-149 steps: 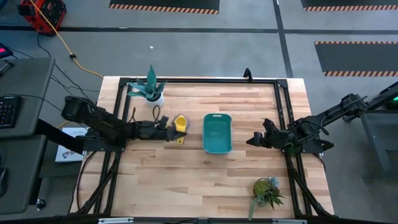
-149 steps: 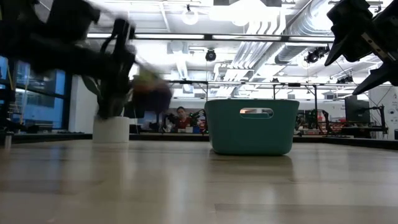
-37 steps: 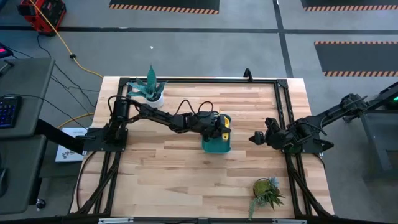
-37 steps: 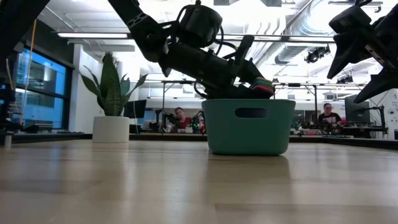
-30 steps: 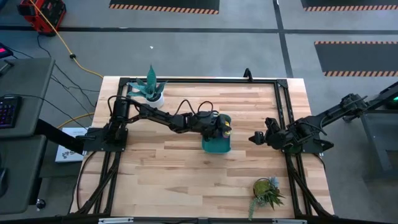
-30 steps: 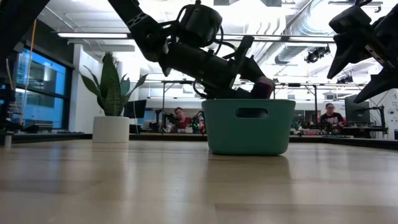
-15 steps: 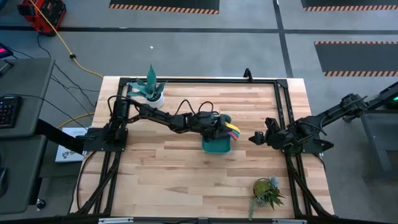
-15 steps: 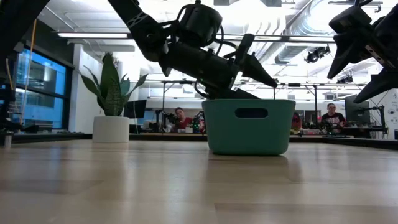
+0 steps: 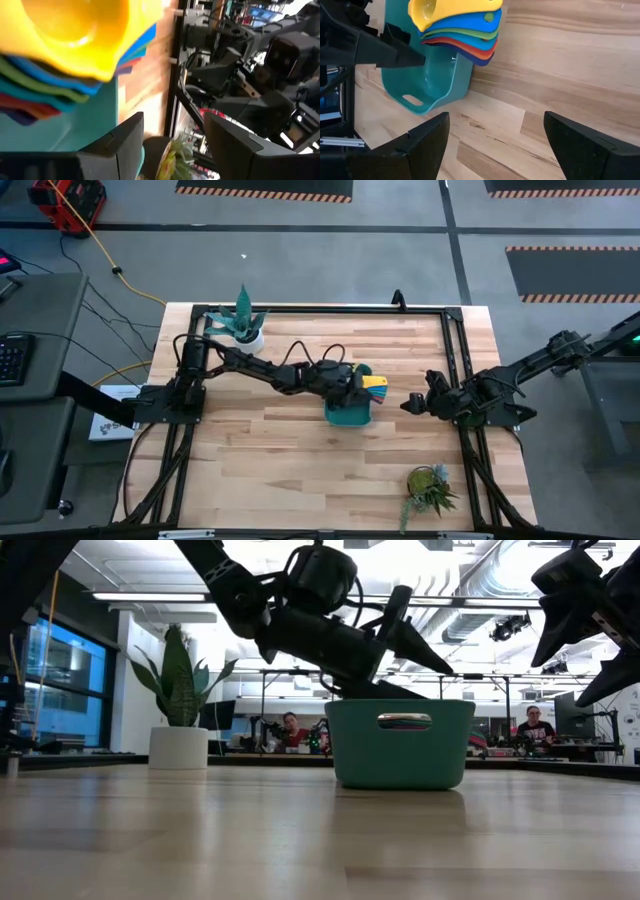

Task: Nest measuring cups in basket
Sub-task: Put the colored stacked measuring cups into the green bin

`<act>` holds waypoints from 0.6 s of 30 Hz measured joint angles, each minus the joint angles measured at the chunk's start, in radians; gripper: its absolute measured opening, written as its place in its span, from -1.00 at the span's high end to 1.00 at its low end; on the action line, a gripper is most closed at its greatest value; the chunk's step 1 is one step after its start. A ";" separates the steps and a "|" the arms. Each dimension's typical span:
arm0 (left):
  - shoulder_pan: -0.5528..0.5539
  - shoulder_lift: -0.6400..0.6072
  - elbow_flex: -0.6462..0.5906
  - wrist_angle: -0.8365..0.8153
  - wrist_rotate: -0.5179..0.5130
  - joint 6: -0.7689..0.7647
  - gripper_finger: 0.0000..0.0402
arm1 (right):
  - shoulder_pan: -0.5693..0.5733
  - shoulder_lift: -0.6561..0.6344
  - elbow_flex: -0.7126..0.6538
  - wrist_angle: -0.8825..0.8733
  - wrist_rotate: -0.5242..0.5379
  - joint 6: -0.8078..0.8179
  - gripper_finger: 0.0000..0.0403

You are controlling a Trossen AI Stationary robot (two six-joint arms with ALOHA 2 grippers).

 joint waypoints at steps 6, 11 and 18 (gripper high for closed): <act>-0.001 -0.012 0.000 0.059 0.058 0.019 0.02 | 0.000 0.000 0.000 0.030 0.007 0.000 -0.56; 0.033 -0.091 0.002 0.098 0.065 0.121 0.02 | -0.029 0.000 0.000 0.061 0.048 -0.003 -0.56; 0.124 -0.289 0.002 -0.011 0.064 0.441 0.14 | -0.168 -0.001 0.000 0.152 0.041 -0.109 -0.46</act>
